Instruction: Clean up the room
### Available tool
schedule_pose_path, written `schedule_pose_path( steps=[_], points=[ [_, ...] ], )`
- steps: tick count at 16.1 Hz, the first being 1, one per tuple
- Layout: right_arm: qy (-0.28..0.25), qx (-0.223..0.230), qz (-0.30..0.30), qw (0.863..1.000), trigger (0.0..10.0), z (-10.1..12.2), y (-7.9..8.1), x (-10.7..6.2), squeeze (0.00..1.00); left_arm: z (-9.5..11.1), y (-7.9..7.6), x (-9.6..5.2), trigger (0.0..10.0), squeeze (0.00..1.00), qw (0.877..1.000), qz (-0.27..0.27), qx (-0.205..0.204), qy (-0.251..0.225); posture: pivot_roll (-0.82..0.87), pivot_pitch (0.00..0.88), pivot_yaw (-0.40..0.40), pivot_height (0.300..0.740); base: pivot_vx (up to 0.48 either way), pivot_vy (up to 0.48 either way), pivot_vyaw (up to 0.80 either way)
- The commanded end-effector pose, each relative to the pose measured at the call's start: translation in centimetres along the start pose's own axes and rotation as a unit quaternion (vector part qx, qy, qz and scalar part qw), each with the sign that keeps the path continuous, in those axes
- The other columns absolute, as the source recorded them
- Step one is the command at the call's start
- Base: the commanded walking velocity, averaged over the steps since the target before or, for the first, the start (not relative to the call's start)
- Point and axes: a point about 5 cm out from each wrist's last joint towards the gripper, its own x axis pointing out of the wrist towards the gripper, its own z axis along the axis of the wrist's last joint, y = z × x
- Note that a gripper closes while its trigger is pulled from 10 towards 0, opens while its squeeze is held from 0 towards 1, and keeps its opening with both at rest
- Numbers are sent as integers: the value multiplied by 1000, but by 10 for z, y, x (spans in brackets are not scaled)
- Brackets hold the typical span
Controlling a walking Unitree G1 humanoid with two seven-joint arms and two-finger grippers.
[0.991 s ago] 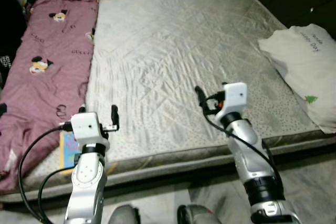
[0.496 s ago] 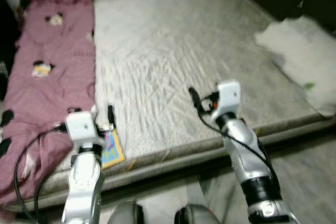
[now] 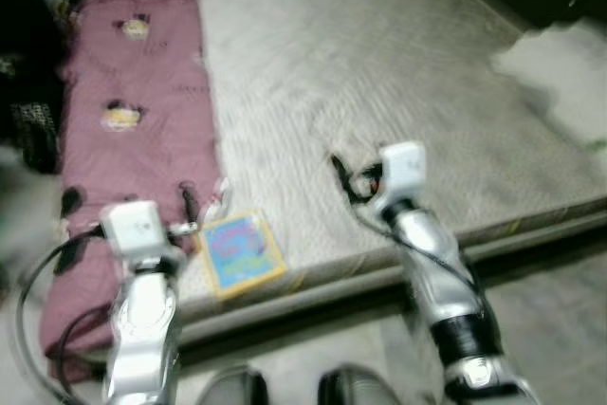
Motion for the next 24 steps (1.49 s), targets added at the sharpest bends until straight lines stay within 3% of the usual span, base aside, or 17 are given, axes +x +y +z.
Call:
schedule_pose_path(
  steps=[1, 5, 13, 17, 24],
  points=[
    [-8, 4, 10, 1000, 10000, 5, 4, 3, 0, 2, 6, 1, 10000, 0, 1000, 8, 8, -1, -88, 103, -20, 740, 0, 480, 0],
    [-19, -18, 27, 999, 10000, 7, 9, 3, 0, 3, 7, 2, 10000, 0, 1000, 14, 12, -7, -83, 100, -22, 740, 0, 480, 363],
    [-12, -5, 17, 1000, 10000, 5, 8, 6, 0, 8, 4, 2, 10000, 0, 1000, -7, 15, -26, -80, 89, -21, 740, 0, 0, 0],
    [-9, -3, 15, 1000, 10000, 4, 8, 7, 0, 9, 5, 2, 10000, 0, 1000, -6, 14, -26, -78, 90, -20, 740, 194, 0, -723],
    [-10, -8, 16, 1000, 10000, 5, 7, 8, 0, 8, 5, 3, 10000, 0, 1000, -6, 12, -24, -82, 96, -22, 740, 0, 0, 0]
  ],
)
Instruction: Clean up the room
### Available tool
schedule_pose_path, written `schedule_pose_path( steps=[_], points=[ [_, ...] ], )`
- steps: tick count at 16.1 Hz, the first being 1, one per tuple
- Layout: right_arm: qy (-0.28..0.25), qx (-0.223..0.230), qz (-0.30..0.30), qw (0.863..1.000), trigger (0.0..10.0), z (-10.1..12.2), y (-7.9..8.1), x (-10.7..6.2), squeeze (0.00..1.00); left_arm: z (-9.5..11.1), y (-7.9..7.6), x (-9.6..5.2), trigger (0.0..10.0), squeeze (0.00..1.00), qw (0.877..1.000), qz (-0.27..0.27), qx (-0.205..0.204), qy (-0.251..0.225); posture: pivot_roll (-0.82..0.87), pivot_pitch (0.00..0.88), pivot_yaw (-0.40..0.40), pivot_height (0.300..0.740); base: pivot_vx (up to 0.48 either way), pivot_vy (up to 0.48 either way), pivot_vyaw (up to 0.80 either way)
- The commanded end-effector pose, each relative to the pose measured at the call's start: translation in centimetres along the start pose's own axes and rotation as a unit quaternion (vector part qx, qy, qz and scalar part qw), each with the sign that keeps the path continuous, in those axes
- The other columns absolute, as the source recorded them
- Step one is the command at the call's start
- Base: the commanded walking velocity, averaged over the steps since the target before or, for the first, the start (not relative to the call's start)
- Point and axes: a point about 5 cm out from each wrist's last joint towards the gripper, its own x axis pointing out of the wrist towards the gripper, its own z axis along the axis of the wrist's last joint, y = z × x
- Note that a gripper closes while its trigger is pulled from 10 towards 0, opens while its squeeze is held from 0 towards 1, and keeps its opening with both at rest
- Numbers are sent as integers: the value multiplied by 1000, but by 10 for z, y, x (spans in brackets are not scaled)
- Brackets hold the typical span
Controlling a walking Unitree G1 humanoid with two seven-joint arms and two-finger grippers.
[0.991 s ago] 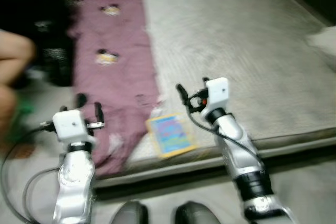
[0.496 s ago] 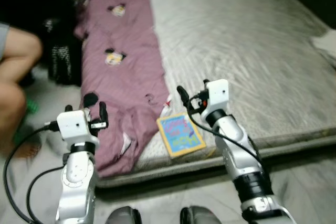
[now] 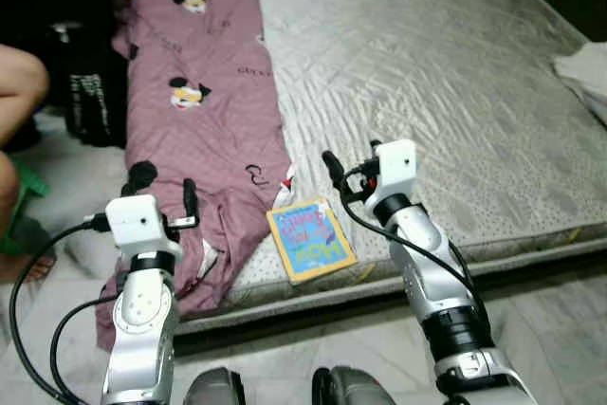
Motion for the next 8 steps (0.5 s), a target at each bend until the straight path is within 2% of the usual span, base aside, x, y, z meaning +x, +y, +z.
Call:
schedule_pose_path(
  steps=[1, 8],
  points=[
    [4, -3, -4, 1000, 10000, -1, -4, -1, 0, -1, 2, -1, 10000, 0, 1000, 3, 1, 6, -82, 96, -22, 740, 0, 0, 0],
    [-3, 21, -4, 1000, 10000, 0, -5, -1, 0, 2, 10, -3, 10000, 0, 999, 32, 19, -5, -74, 110, -21, 740, 0, 0, 0]
  ],
)
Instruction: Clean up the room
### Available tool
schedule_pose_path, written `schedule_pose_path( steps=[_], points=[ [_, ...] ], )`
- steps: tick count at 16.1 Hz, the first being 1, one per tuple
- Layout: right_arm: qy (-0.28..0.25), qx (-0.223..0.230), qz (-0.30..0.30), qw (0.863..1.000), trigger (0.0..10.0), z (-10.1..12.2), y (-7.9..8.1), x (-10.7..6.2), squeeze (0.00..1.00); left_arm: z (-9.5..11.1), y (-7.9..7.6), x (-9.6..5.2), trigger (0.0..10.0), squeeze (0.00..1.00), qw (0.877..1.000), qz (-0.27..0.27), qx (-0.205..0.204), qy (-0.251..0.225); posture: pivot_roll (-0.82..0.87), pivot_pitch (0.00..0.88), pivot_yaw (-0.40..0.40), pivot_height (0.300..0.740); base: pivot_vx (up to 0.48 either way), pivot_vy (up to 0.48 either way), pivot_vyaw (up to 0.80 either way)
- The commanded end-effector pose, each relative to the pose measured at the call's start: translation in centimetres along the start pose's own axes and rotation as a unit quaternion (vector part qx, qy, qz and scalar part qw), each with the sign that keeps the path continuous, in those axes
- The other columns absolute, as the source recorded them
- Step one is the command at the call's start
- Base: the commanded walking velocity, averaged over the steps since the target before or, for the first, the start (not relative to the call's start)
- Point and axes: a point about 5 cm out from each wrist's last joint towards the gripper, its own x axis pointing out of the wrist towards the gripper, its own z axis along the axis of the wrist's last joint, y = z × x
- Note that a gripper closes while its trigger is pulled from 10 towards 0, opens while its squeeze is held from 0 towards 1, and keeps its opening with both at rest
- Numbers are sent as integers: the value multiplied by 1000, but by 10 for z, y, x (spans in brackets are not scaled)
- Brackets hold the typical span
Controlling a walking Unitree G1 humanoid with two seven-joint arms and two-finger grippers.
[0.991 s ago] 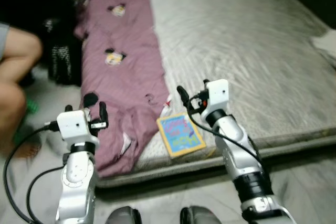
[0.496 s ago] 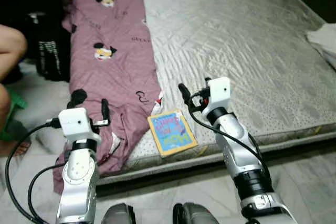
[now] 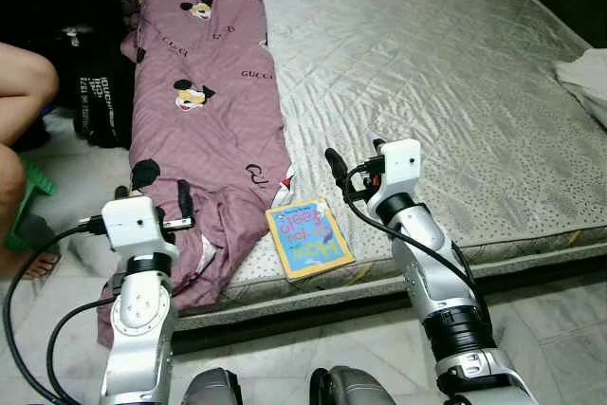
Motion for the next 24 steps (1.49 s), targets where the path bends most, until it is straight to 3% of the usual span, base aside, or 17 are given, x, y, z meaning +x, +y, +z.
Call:
schedule_pose_path(
  steps=[1, 10, 24],
  points=[
    [2, 4, 1, 1000, 10000, 0, -1, -1, 0, 2, 3, -2, 10000, 0, 1000, 8, 6, -4, -73, 114, -21, 740, 0, 0, 0],
    [2, 10, 9, 1000, 10000, 0, 1, 0, 0, 2, 5, 0, 10000, 0, 1000, 26, 17, -5, -77, 118, -22, 647, 0, 0, 0],
    [2, 7, 30, 1000, 10000, 0, 7, 3, 0, 1, 8, 0, 10000, 0, 1000, 25, 7, -1, -71, 113, -38, 647, 0, 0, 0]
  ],
)
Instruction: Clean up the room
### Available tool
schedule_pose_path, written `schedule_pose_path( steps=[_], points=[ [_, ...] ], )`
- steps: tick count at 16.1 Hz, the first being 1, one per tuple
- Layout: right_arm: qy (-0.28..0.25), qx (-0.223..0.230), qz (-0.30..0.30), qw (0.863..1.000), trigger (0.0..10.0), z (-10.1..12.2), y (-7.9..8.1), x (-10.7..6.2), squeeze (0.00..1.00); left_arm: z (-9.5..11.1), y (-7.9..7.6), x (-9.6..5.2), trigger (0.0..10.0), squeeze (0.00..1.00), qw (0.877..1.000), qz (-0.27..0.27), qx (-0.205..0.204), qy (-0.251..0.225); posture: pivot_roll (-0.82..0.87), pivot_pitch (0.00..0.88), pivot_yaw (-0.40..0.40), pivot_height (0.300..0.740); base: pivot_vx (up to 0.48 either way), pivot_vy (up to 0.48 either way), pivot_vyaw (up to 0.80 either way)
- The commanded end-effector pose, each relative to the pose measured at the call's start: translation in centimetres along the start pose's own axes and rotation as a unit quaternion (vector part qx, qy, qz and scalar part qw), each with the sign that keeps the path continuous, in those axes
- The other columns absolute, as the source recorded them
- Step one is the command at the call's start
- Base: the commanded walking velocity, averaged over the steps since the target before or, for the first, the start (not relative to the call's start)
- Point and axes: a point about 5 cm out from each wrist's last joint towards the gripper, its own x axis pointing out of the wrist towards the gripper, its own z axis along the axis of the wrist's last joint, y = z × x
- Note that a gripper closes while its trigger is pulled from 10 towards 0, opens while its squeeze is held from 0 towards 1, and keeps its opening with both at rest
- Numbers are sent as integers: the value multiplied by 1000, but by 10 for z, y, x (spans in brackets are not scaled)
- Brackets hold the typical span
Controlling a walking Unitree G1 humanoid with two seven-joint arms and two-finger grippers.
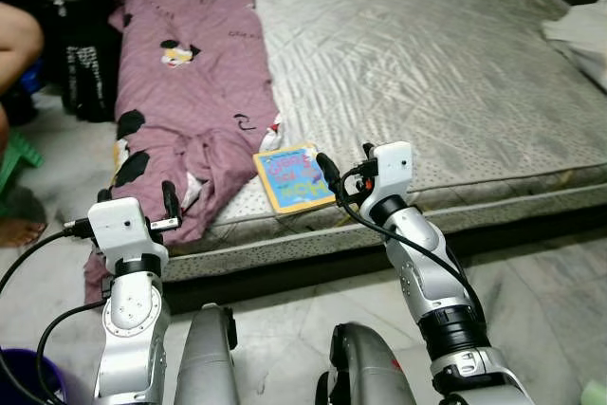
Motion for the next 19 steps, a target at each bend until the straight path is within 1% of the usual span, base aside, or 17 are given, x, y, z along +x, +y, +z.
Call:
schedule_pose_path(
  steps=[1, 5, 10, 19],
  points=[
    [-7, -6, 5, 1000, 10000, 5, 0, 2, 0, 2, 1, 0, 10000, 0, 1000, -1, 1, -3, -71, 113, -38, 647, 0, 0, 0],
    [-5, -15, 6, 1000, 10000, 5, 2, 3, 0, 3, 0, -1, 10000, 0, 1000, -12, -4, -6, -78, 127, -41, 647, 0, 0, 0],
    [-5, -16, 10, 1000, 10000, 4, 4, 4, 0, 3, -1, -1, 10000, 0, 1000, -18, -6, -8, -73, 124, -40, 647, 279, 0, 0],
    [-7, -15, 5, 1000, 10000, 6, 5, 6, 0, 5, 0, 0, 10000, 0, 1000, -19, -9, -8, -76, 147, -37, 647, 319, 0, 0]
  ],
)
